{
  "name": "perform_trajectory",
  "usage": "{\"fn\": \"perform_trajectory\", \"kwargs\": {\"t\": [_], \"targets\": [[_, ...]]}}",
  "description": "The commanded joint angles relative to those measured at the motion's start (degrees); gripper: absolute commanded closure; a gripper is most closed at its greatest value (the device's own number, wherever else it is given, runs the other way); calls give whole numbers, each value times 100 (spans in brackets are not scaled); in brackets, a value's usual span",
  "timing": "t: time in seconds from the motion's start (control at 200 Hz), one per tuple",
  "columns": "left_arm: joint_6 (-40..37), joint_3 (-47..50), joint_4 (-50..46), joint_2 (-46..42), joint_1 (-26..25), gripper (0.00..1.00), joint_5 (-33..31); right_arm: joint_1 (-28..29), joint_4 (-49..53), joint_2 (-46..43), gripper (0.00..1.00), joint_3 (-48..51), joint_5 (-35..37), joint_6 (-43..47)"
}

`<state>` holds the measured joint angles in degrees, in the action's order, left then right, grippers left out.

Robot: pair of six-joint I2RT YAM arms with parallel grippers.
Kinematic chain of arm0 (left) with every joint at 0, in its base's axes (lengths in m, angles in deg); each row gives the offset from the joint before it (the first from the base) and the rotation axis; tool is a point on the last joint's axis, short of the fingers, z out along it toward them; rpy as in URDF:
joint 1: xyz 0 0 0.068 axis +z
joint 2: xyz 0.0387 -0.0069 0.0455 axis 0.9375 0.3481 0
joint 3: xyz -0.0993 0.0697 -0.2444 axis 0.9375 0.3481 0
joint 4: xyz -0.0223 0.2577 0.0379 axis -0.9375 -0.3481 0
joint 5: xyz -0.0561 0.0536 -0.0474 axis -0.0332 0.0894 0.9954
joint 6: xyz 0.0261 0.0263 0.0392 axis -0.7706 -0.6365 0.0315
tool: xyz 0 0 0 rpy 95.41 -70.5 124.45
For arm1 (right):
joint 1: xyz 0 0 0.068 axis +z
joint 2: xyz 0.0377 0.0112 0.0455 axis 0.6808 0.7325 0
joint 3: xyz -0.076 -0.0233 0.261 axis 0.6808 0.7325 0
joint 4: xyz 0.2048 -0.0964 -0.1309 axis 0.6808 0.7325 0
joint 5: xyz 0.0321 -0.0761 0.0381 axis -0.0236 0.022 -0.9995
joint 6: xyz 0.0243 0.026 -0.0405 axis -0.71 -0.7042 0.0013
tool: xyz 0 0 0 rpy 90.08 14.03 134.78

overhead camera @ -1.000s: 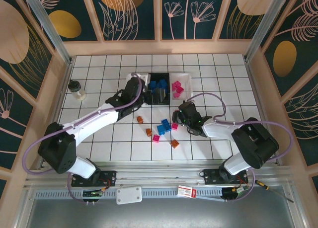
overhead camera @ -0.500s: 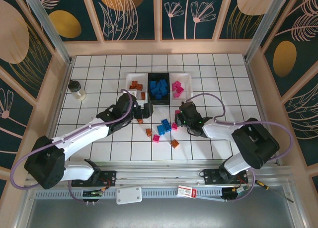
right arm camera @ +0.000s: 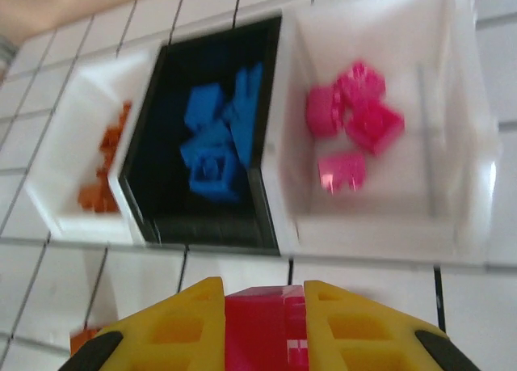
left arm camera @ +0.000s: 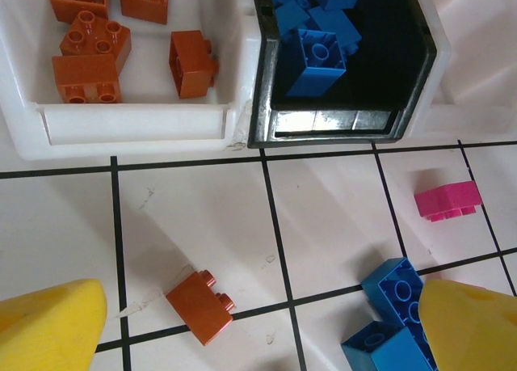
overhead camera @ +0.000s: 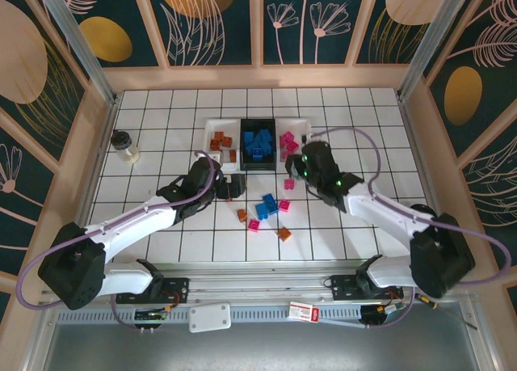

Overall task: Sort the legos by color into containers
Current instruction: Place the lego in the container, then pick up the lego from the center of the table.

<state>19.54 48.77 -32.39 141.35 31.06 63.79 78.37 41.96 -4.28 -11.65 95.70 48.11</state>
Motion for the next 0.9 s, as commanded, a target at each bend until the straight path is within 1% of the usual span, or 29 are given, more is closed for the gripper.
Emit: {"fn": "perform_trajectory", "kwargs": {"t": [0.0, 0.025, 0.06, 0.125, 0.14, 0.16, 0.195, 0.25, 0.3, 0.32, 0.38, 0.521, 0.656, 0.776, 0.896], "targets": [[112, 111, 47, -101, 25, 1, -70, -299, -419, 805, 85, -636, 128, 333], [120, 137, 47, -115, 25, 1, -70, -355, -508, 994, 83, -776, 120, 371], [136, 171, 32, -148, 25, 2, -86, -376, -573, 1241, 77, -957, 120, 408], [155, 241, 4, -202, 25, 2, -106, -378, -530, 1599, 60, -1266, 153, 433], [155, 261, -3, -223, 25, 2, -112, -517, -510, 1648, 56, -1313, 159, 439], [162, 288, -10, -245, 25, 1, -119, -542, -484, 1691, 52, -1354, 186, 436], [164, 336, -17, -291, 26, 1, -144, -540, -464, 1715, 47, -1350, 199, 423], [164, 409, -15, -355, 25, 2, -158, -486, -476, 1591, 43, -1177, 164, 368], [157, 460, -14, -405, 27, 1, -179, -444, -517, 1393, 41, -891, 219, 314], [148, 473, -14, -416, 25, 1, -190, -295, -538, 1322, 40, -766, 264, 294], [122, 493, -21, -424, 25, 2, -211, -101, -541, 1062, 38, -367, 419, 209], [109, 525, -17, -398, 25, 2, -220, 224, -520, 757, 35, 450, 434, -230], [138, 591, 29, -363, 25, 1, -219, 295, -659, 871, 35, 905, 361, -532], [164, 632, 43, -302, 26, 1, -218, 277, -843, 1236, 35, 932, 269, -506], [190, 652, 47, -257, 27, 1, -198, 231, -1012, 1539, 40, 850, 137, -398]]}}
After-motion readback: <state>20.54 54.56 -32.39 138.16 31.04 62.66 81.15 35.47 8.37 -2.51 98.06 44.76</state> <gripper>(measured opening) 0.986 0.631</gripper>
